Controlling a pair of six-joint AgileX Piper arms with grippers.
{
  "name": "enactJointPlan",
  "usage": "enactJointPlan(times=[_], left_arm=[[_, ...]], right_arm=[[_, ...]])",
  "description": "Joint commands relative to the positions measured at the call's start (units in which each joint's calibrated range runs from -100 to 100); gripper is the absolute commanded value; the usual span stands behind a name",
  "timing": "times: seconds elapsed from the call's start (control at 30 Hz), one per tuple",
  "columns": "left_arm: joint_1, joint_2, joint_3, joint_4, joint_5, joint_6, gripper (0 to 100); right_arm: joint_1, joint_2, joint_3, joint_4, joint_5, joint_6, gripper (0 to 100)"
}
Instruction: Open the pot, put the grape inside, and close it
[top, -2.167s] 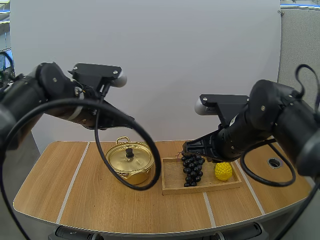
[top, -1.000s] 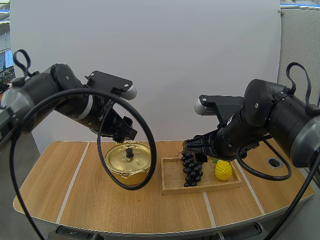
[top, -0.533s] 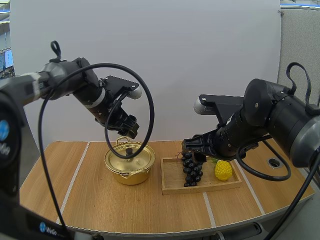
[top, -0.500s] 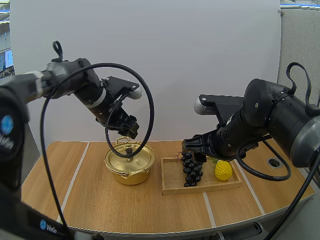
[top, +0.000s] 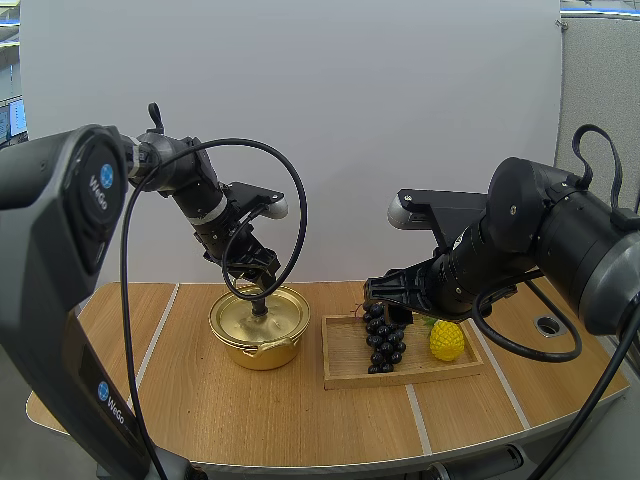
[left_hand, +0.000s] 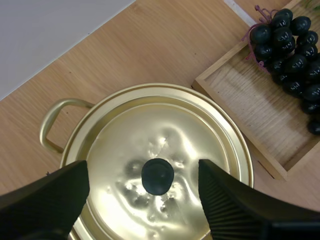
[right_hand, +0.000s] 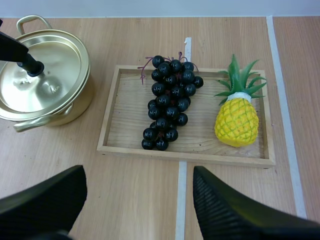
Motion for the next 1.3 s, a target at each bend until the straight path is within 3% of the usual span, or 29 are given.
enactJointPlan(times=[0.0,0.2,0.6,1.27], left_arm=[[-1.36,4.1,-2.1,2.8,0.3,0.2,100],[-3.16,6.1,-2.5,4.0,-3.0,-0.6,100],[-3.16,8.4,-2.9,8.3,-1.4,-1.3,100],[-3.16,10.6,-2.9,8.0,1.0,-1.3,100]], right_arm=[[-0.2,-0.2,-0.5,0.3,-1.8,0.1,100],[-0.2,-0.2,-0.5,0.3,-1.8,0.1,100],[-0.2,-0.2,-0.5,0.2,-1.8,0.1,100],[-0.2,-0.2,-0.5,0.2,-1.8,0.1,100]])
